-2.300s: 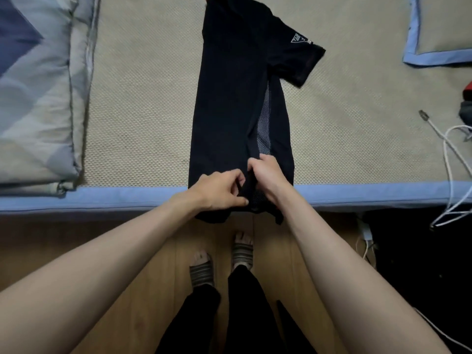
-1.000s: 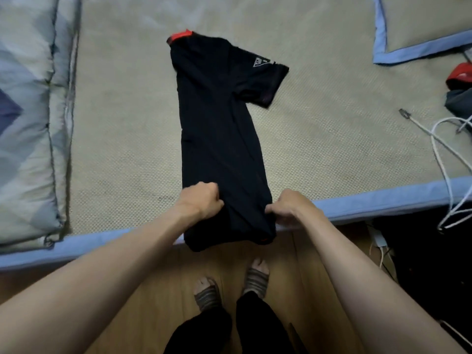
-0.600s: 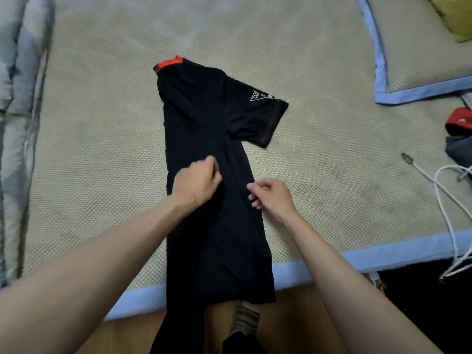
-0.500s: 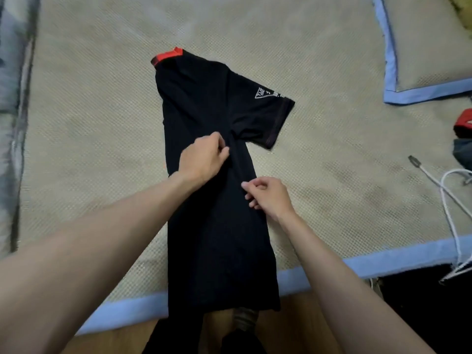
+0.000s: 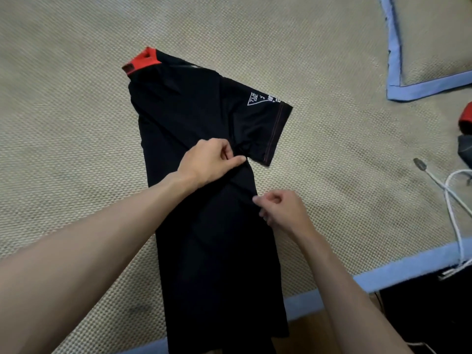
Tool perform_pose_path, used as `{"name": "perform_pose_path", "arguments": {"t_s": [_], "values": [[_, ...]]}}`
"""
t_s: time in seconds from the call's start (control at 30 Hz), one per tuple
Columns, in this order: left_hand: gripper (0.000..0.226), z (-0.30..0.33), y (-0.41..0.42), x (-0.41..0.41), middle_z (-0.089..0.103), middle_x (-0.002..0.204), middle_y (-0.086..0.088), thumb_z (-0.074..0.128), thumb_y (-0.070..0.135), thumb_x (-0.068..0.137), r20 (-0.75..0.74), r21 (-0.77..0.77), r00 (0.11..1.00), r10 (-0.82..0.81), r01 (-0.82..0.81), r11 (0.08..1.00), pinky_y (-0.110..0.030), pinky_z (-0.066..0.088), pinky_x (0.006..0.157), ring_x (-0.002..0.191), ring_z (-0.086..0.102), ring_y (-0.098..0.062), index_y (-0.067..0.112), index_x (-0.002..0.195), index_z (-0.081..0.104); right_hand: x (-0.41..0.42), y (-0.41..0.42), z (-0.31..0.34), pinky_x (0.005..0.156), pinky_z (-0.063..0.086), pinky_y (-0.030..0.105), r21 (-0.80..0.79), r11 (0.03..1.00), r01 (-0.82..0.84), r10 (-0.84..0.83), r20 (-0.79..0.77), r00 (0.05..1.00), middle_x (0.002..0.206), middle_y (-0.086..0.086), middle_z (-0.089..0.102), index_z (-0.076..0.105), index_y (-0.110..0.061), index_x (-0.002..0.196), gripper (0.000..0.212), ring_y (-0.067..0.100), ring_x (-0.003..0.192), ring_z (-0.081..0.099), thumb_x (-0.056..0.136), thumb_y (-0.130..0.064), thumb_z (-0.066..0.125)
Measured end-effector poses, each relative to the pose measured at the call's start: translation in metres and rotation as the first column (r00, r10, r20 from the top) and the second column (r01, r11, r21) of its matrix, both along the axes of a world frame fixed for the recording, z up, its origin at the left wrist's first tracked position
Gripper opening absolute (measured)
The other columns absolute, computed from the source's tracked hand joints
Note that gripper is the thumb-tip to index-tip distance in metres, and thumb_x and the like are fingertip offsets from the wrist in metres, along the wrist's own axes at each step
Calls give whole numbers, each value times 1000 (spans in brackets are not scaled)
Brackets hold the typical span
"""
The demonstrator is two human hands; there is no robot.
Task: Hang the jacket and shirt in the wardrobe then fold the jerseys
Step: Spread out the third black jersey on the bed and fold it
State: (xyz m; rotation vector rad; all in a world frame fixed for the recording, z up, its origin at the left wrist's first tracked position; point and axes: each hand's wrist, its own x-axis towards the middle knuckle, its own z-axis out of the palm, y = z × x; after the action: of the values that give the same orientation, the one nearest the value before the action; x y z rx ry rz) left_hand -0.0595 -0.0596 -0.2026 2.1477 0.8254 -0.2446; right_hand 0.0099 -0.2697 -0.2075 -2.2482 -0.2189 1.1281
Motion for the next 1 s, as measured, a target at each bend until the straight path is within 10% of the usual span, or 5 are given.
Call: {"name": "perform_pose_path", "arguments": {"t_s": [0.17, 0.27, 0.4, 0.6, 1.0], "values": [[19, 7, 20, 14, 64, 86, 8, 55, 43, 89, 99, 221, 992, 76, -96, 971, -36, 48, 72, 80, 62, -18, 24, 88, 58, 58, 48, 7, 63, 55, 27, 266, 820, 507, -481, -160, 862, 78, 5, 77, 74, -10, 82, 28, 18, 71, 72, 90, -37, 73], [31, 2, 40, 35, 58, 112, -3, 56, 40, 90, 127, 405, 992, 5, -57, 912, -45, 46, 90, 102, 57, -26, 19, 113, 58, 90, 86, 5, 63, 56, 30, 261, 800, 541, -524, -136, 841, 67, -3, 72, 65, -18, 63, 31, 16, 66, 70, 83, -36, 80], [52, 6, 98, 66, 50, 136, -15, 52, 35, 90, -7, 611, 997, 81, -60, 790, -51, 36, 102, 124, 48, -36, 12, 137, 49, 113, 109, -1, 65, 53, 26, 210, 875, 436, -464, 111, 879, 83, -5, 70, 64, -14, 89, 25, 13, 76, 68, 86, -37, 73], [39, 24, 186, 46, 63, 115, -14, 58, 31, 83, -236, 474, 926, 296, -156, 867, -53, 38, 106, 116, 55, -37, 15, 118, 61, 120, 108, -9, 57, 36, 19, 183, 914, 361, -398, 247, 883, 83, -12, 55, 51, -17, 105, 17, 3, 72, 53, 104, -34, 52], [12, 13, 218, 42, 61, 82, 3, 63, 27, 89, 8, -27, 830, 557, -557, 830, -20, 45, 60, 80, 59, -12, 24, 77, 63, 129, 115, -21, 54, 42, 18, 250, 934, 254, -341, 422, 840, 81, -9, 59, 47, -15, 128, 24, 6, 63, 56, 110, -30, 39]]}}
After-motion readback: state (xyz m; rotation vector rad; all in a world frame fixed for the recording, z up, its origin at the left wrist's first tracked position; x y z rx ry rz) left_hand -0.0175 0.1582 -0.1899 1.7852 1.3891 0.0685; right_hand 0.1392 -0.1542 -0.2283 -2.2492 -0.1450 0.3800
